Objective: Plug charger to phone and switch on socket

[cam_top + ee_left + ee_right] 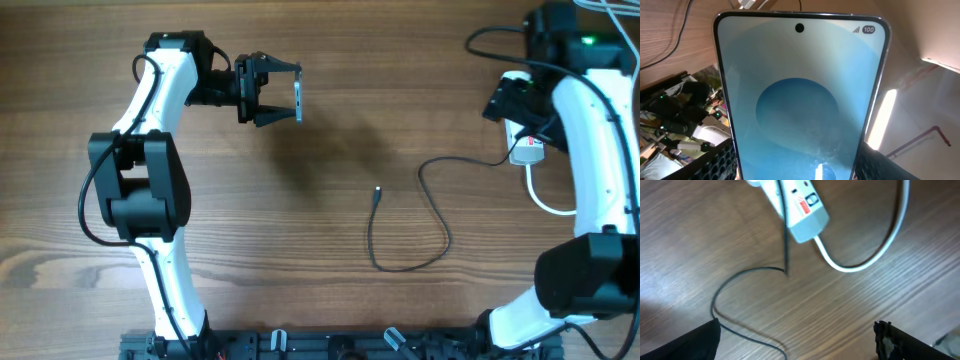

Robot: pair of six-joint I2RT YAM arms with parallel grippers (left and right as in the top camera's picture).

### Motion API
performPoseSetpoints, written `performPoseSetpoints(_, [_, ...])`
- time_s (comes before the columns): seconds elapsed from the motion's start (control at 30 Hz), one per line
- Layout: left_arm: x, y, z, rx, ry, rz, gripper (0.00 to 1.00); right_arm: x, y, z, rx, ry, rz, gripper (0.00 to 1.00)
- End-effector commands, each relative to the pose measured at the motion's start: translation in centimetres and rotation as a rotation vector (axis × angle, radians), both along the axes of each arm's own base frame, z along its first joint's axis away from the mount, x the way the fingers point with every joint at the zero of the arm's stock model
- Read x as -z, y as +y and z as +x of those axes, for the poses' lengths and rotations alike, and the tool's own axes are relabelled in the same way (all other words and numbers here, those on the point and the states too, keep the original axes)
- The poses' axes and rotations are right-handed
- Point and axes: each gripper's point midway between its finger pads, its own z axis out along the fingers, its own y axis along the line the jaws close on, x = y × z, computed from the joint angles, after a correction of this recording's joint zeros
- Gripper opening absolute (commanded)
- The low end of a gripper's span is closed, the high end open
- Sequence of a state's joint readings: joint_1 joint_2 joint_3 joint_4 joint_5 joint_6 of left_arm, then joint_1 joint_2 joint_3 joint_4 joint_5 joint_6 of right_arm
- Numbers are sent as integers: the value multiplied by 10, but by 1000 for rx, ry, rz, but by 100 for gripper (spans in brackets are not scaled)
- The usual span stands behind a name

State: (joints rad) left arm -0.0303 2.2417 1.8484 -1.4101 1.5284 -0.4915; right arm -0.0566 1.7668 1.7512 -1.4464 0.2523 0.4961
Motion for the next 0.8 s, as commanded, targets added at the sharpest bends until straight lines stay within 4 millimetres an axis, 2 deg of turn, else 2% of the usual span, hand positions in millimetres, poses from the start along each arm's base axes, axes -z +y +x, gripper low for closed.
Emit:
performPoseSetpoints(0.0, [-25,4,-1,-20,-53,-49,70,-42,2,-13,-4,-119,20,100])
performPoseSetpoints(0.17, [-25,4,-1,-20,-53,-49,70,-89,4,-44,5,-259,14,100])
performPoseSetpoints(0.3, [-25,4,-1,-20,-54,-49,70,-106,6,-70,4,-296,11,100])
performPoseSetpoints(0.37, [-25,4,-1,-20,-54,-49,70,-98,7,-78,6,-294,12,100])
performPoseSetpoints(0.5, [-25,4,-1,-20,-54,-49,70,-60,20,-84,-15,-286,86,100])
performPoseSetpoints(0.57, [-25,4,-1,-20,-54,-49,70,-50,25,-86,-24,-307,112,100])
performPoseSetpoints(0.77, [-25,5,-1,-22,-55,-49,70,-66,27,-96,-33,-405,112,100])
